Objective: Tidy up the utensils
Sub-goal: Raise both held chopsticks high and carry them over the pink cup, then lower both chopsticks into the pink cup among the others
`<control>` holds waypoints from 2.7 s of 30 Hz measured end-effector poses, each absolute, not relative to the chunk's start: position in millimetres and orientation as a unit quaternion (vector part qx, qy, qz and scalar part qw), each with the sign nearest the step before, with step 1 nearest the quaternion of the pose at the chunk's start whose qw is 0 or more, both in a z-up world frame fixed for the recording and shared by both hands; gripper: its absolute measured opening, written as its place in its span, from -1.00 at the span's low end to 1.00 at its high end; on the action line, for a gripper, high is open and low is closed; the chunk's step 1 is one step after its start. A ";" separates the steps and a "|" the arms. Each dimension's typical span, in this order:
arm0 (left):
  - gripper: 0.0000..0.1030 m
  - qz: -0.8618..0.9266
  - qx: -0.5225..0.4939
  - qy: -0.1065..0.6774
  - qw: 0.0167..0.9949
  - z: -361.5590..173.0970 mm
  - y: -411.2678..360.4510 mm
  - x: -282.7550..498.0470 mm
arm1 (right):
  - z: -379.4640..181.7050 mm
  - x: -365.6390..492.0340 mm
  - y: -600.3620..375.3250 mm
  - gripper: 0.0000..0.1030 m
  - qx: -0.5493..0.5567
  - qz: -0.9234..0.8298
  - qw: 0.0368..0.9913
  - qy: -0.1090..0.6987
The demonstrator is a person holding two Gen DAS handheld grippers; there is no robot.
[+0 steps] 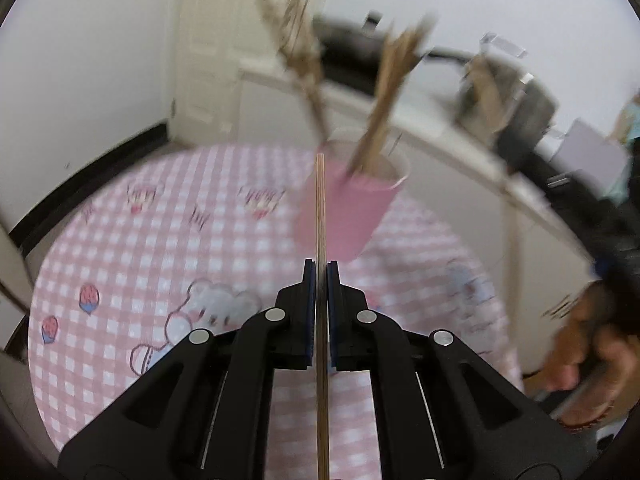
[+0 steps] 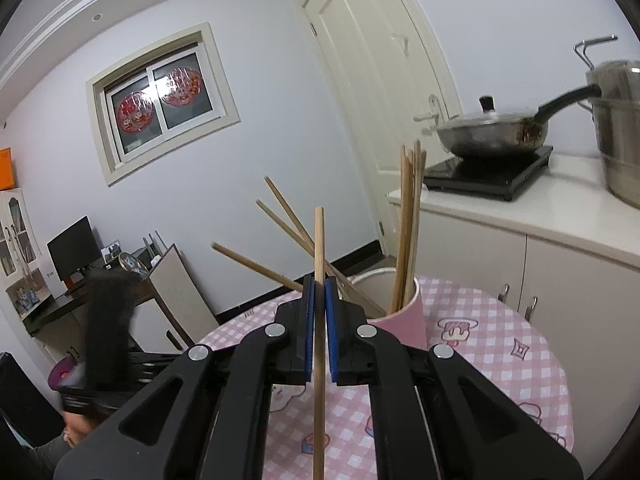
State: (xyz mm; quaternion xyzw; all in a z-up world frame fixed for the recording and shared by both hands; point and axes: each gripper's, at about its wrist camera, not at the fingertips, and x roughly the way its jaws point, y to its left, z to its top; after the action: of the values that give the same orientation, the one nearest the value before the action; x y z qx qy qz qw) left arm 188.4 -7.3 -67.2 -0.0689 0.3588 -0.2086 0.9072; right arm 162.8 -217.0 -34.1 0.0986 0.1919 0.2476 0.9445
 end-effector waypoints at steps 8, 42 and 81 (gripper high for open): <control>-0.90 -0.230 -0.096 0.198 0.948 4.8 -19.5 157.7 | -13.6 156.7 -216.1 -0.92 0.099 0.244 0.953 0.149; -0.90 -0.098 -0.109 -0.118 0.982 21.1 -79.8 213.1 | 5.1 251.8 -253.7 -0.92 0.140 0.225 0.964 -0.017; -0.89 -0.073 -0.017 -0.231 0.970 -14.8 -121.6 206.8 | -19.6 292.1 -256.3 -0.92 0.131 0.332 0.933 -0.054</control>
State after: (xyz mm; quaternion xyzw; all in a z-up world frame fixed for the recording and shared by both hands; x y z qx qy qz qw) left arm 206.8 -121.6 -14.8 -0.0169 -0.2314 -0.0729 0.9700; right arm 292.1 -256.3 -19.6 0.1306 -0.0538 0.3317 0.9328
